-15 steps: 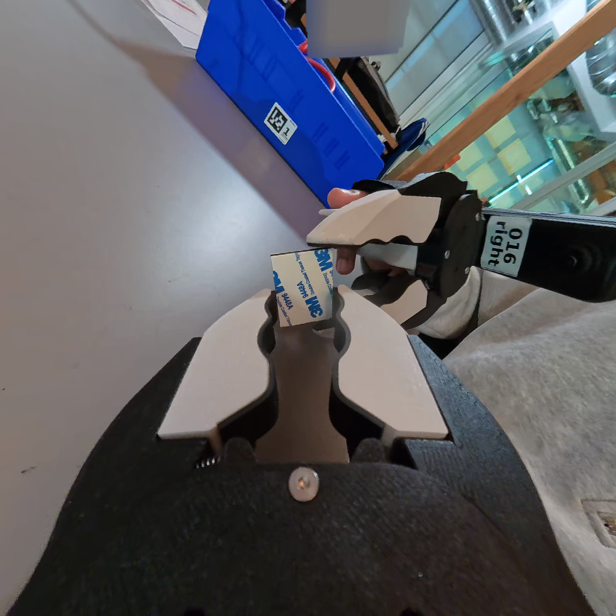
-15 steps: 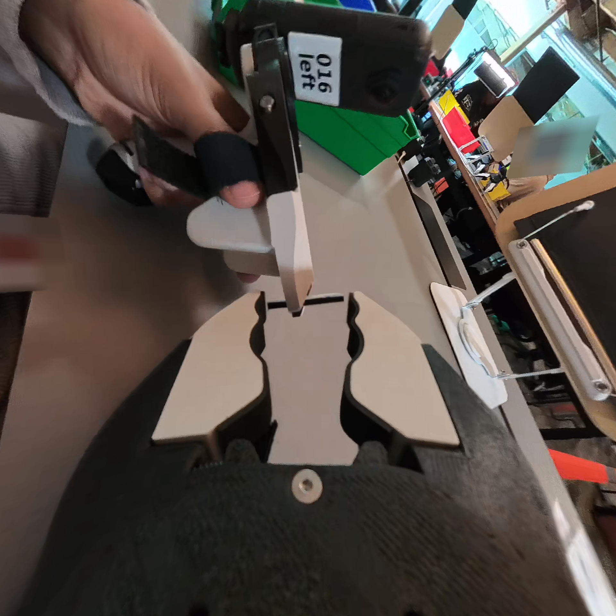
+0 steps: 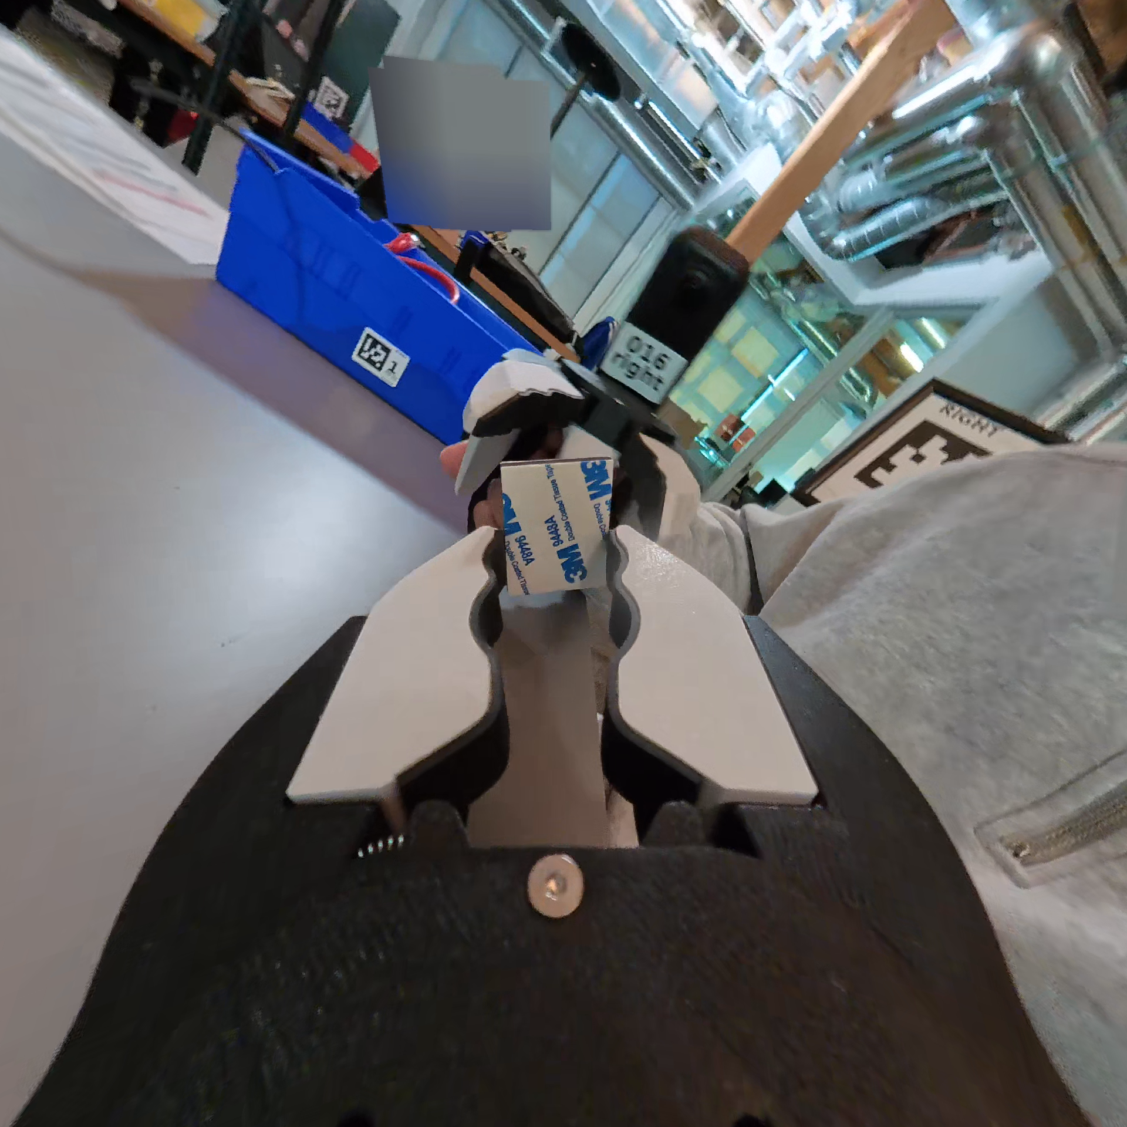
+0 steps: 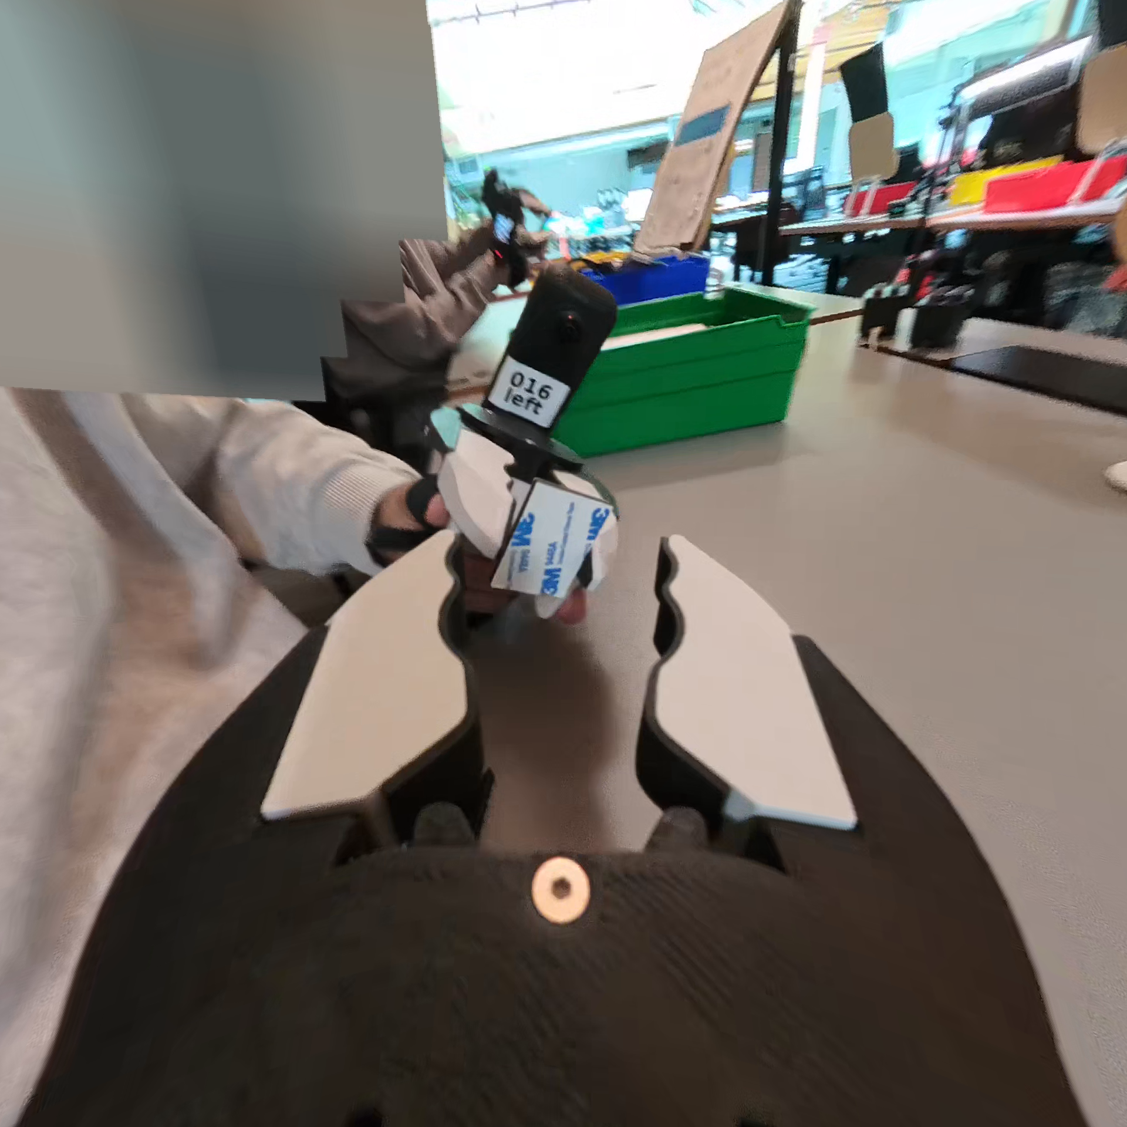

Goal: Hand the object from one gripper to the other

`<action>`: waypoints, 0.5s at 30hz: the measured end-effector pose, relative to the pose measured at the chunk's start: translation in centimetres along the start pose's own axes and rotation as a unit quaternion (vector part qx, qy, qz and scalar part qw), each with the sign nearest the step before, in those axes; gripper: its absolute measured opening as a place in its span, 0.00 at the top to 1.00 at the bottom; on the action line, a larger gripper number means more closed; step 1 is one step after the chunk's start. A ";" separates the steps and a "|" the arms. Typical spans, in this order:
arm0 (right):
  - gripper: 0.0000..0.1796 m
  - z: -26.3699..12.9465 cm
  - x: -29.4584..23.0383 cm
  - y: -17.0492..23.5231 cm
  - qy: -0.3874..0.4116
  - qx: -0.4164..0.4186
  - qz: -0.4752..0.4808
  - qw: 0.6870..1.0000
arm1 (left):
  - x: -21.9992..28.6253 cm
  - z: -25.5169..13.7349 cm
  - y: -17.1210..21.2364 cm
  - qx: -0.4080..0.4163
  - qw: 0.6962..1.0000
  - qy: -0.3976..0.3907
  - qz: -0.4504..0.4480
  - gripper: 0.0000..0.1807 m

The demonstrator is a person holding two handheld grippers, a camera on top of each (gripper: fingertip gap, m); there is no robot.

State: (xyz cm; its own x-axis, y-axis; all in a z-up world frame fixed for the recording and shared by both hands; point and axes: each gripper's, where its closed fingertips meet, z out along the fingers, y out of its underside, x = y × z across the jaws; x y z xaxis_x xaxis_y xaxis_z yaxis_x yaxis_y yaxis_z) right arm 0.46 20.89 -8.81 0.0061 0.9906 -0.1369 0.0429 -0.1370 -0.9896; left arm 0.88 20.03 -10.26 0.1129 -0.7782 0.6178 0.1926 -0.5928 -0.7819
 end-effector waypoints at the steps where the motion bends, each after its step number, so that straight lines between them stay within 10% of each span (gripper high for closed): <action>1: 0.67 -0.1 -0.3 -0.3 -0.020 0.011 0.031 0.999 | 0.3 0.1 0.1 -0.005 1.000 0.006 0.015 0.83; 15: 0.82 0.5 -3.7 0.0 -0.129 0.005 0.102 0.986 | 3.1 1.1 2.2 -0.062 0.992 0.072 0.087 0.83</action>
State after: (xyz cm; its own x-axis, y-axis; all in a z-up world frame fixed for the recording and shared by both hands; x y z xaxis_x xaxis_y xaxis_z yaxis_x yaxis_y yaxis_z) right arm -0.03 17.26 -8.30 -0.2407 0.9099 -0.3379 0.0580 -0.3340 -0.9408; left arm 2.68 16.49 -9.96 -0.0074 -0.8872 0.4613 0.0593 -0.4609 -0.8855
